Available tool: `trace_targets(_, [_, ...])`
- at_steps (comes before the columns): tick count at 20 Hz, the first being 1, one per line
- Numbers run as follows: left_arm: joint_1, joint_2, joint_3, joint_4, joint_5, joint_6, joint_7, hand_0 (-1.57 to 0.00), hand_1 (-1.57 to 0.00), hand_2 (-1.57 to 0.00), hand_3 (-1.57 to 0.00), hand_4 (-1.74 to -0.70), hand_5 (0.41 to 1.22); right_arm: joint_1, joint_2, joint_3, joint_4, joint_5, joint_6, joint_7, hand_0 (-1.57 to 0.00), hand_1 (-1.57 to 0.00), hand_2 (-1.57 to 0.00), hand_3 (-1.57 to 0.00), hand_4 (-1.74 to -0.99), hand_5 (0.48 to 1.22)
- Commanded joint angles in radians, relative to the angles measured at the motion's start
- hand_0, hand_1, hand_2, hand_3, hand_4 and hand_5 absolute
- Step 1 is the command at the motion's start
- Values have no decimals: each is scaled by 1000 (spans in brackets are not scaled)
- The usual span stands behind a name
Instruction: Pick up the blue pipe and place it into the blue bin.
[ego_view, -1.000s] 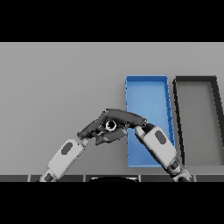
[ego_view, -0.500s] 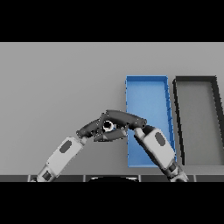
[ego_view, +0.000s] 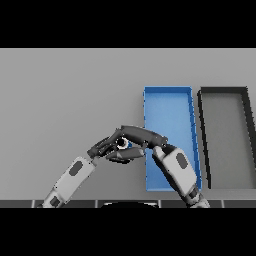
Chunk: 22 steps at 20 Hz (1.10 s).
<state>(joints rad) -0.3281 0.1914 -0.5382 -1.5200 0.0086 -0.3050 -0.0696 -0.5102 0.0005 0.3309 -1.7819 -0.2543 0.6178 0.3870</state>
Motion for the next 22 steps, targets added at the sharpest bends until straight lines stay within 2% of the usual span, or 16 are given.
trace_targets(1, [-12,-3,6,9,11,-5,10,-53,-43,-44,-17,-830,659,-3,11,0,0,8,2,1,-1570,-1570,-1570,-1570,-1485,1219])
trace_targets(2, [3,-2,8,6,19,-2,4,-42,-34,-35,-14,-842,636,8,15,0,-7,17,6,-14,-1570,-1570,-1570,-1570,-1487,1220])
trace_targets(3, [18,-1,9,-2,27,6,40,-33,-27,-28,-11,-853,623,7,13,-12,-6,9,12,-14,-1570,-1570,-1570,-1570,-1488,1220])
trace_targets(6, [28,4,14,-21,50,17,102,-17,-13,-14,-5,-880,605,-3,50,-36,0,-28,-2,40,-1571,-1571,-1571,-1571,-1492,1220])
trace_targets(7, [27,5,11,-23,41,22,105,-13,-11,-11,-4,-881,593,5,62,-46,-2,-91,-6,67,-1571,-1571,-1571,-1571,-1492,1221])
trace_targets(8, [32,7,5,-35,39,22,114,-10,-8,-8,-3,-878,572,-5,69,-62,-8,-189,-25,120,-1571,-1571,-1571,-1571,-1492,1221])
trace_targets(10, [37,19,8,-31,44,13,124,-6,-5,-5,-1,-873,543,-41,83,-84,-14,-299,-86,192,-1571,-1571,-1571,-1571,-1493,1221])
trace_targets(11, [29,14,7,-30,47,12,117,-5,-4,-4,-1,-870,535,-69,71,-94,-14,-343,-118,220,-1571,-1571,-1571,-1571,-1494,1221])
trace_targets(16, [34,13,2,-27,43,12,134,-1,-1,-1,0,-864,503,-269,-61,-134,-5,-489,-288,217,-1571,-1571,-1571,-1571,-1493,1221])
trace_targets(18, [45,21,-4,-38,39,8,122,0,0,0,1,-863,493,-353,-91,-174,18,-495,-282,184,-1571,-1571,-1571,-1571,-1494,1221])
trace_targets(19, [34,18,-2,-39,45,4,129,0,0,0,1,-867,486,-406,-111,-204,51,-497,-271,159,-1571,-1571,-1571,-1571,-1495,1221])
trace_targets(21, [44,22,-2,-31,40,4,122,0,0,0,1,-866,484,-483,-143,-261,116,-486,-307,142,-1571,-1571,-1571,-1571,-1496,1221])
trace_targets(22, [37,21,1,-32,41,6,128,1,1,1,1,-864,483,-509,-156,-291,160,-469,-316,115,-1571,-1571,-1571,-1571,-1496,1221])
